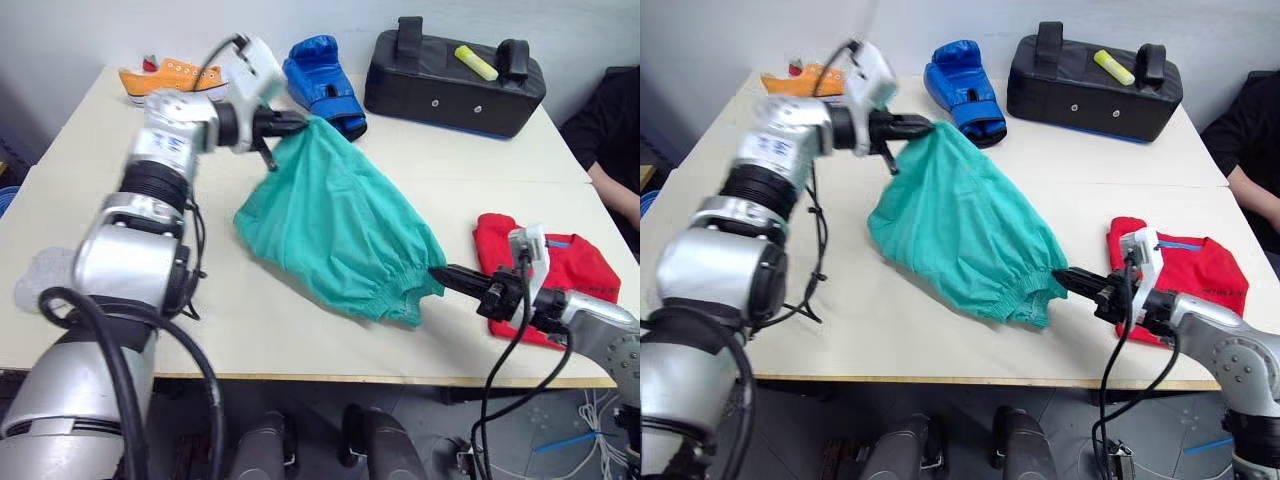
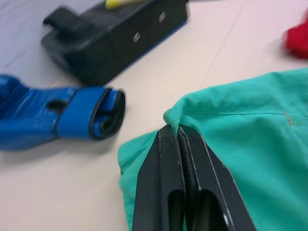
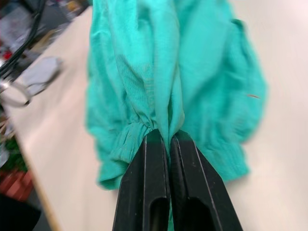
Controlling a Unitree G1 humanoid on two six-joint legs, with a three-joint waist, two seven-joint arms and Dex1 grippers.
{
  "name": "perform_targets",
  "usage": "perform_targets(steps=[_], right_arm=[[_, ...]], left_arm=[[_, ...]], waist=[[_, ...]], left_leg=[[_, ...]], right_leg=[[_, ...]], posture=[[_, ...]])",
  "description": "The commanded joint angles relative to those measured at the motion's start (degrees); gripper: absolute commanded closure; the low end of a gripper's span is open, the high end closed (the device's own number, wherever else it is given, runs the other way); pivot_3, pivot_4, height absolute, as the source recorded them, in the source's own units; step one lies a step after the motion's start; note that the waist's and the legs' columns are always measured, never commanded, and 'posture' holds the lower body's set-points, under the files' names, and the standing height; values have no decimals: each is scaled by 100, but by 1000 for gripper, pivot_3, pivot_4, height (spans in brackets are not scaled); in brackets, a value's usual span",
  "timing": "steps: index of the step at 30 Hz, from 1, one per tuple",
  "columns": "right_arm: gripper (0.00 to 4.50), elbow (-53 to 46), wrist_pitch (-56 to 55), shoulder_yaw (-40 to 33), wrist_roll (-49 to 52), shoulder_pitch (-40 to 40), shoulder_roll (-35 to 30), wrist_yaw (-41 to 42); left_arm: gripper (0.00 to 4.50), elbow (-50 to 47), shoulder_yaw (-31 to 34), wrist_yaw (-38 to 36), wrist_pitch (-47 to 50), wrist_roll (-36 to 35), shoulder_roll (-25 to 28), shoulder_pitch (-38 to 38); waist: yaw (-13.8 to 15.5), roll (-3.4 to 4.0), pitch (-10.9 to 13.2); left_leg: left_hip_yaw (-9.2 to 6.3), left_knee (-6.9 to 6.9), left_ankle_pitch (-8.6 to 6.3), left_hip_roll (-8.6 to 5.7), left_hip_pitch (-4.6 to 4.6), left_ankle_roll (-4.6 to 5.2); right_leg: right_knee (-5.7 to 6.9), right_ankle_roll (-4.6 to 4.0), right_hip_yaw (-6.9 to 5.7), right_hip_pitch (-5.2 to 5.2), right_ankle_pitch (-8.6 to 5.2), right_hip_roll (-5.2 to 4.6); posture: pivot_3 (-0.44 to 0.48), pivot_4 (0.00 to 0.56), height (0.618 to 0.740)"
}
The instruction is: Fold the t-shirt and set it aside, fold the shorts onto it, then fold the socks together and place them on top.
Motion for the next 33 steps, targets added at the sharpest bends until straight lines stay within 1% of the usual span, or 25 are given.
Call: perform_targets(steps=[1,5,8,12,14,16,18,19,21,22,23,24,25,26,27,29,30,32,33], right_arm=[[4456,-177,-161,47,-439,-81,177,-469],[4500,-362,-241,29,-757,-54,325,-724],[3778,-734,-286,-187,-970,116,269,-955],[2390,-1484,-250,-640,-911,436,149,-1082],[1705,-1971,-306,-754,-1041,648,-24,-1025],[997,-2465,-443,-726,-1302,913,-285,-867],[274,-2969,-625,-583,-1560,1183,-548,-647],[38,-3151,-678,-524,-1599,1280,-611,-557],[38,-3499,-844,-219,-1816,1421,-775,-357],[38,-3566,-917,-135,-1901,1462,-816,-294],[38,-3598,-971,-87,-1971,1491,-837,-251],[38,-3613,-1092,120,-2248,1518,-940,-200],[38,-3598,-1260,471,-2635,1511,-1063,-164],[38,-3529,-1407,983,-3102,1429,-1154,-201],[38,-3421,-1547,1458,-3513,1305,-1187,-233],[38,-3167,-1872,2107,-4220,1069,-1213,-239],[38,-3044,-2052,2368,-4568,950,-1227,-210],[38,-2848,-2327,2767,-5115,768,-1214,-166],[38,-2733,-2484,2983,-5396,667,-1186,-129]], left_arm=[[4500,137,27,715,-115,432,-159,-120],[3632,204,96,931,-69,730,-298,-4],[2655,209,298,1276,-82,755,-252,26],[1325,172,795,1556,-123,539,-34,-112],[676,127,1079,1237,-151,373,117,-177],[21,36,1197,530,-322,303,296,-170],[0,-135,1202,-385,-594,264,527,-72],[0,-226,1215,-816,-705,221,615,-10],[0,-615,1162,-2278,-888,32,844,327],[0,-757,1140,-2714,-909,-27,900,443],[0,-860,1130,-2963,-906,-66,932,518],[0,-1153,1033,-3367,-805,-97,1014,763],[0,-1631,858,-3818,-785,-97,1144,1200],[0,-2206,598,-4189,-1121,6,1341,1820],[0,-2608,358,-4289,-1499,182,1467,2313],[0,-2865,78,-3967,-2168,488,1477,2750],[0,-2789,-12,-3669,-2433,641,1412,2780],[0,-2515,-191,-3117,-3021,981,1335,2707],[0,-2279,-345,-2743,-3333,1264,1307,2606]], waist=[[-21,0,1],[-46,0,1],[-34,0,1],[-24,0,1],[-26,0,1],[-28,0,1],[-28,0,1],[-30,0,1],[-37,1,0],[-42,2,-1],[-42,2,-1],[-40,4,-2],[-41,4,-2],[-58,11,-6],[-113,18,-14],[-168,17,-16],[-165,13,-14],[-54,-6,-7],[-14,-7,-9]], left_leg=[[0,10,0,2,-4,0],[5,34,-4,3,1,5],[2,34,-5,5,4,6],[1,33,-6,7,1,4],[5,33,-6,6,1,4],[6,33,-6,6,1,4],[7,33,-7,7,2,4],[7,34,-7,6,2,3],[9,34,-8,7,2,2],[11,34,-9,6,5,0],[14,34,-11,8,8,-4],[14,36,-11,8,12,-4],[14,38,-11,7,13,-3],[16,41,-11,6,14,-3],[19,41,-11,7,18,-3],[20,39,-14,14,26,-9],[17,41,-12,15,22,-11],[6,50,-9,10,5,-6],[4,53,-9,10,4,-5]], right_leg=[[6,0,0,-4,0,4],[6,1,14,-5,-2,3],[12,0,26,-5,-2,-6],[18,-1,28,-10,-3,-4],[23,-1,28,-9,-2,-3],[22,0,26,-9,-3,-1],[14,-1,24,-9,-3,5],[11,-1,24,-9,-4,6],[9,-2,23,-9,-5,9],[11,-3,25,-9,-6,8],[11,-6,24,-8,-7,9],[14,-7,25,-6,-8,9],[15,-7,26,-6,-8,9],[21,-8,27,-6,-8,9],[21,-8,35,-5,-8,7],[25,-16,43,-5,-13,5],[27,-17,43,-8,-13,5],[32,-14,38,-16,-12,4],[28,-10,39,-16,-8,1]], posture=[[0,150,740],[0,150,740],[0,150,740],[0,150,740],[0,150,740],[0,150,740],[0,150,740],[0,150,740],[0,150,740],[0,150,740],[0,150,740],[0,150,740],[0,150,740],[0,150,740],[0,150,740],[0,150,740],[0,150,740],[0,150,740],[0,150,740]])
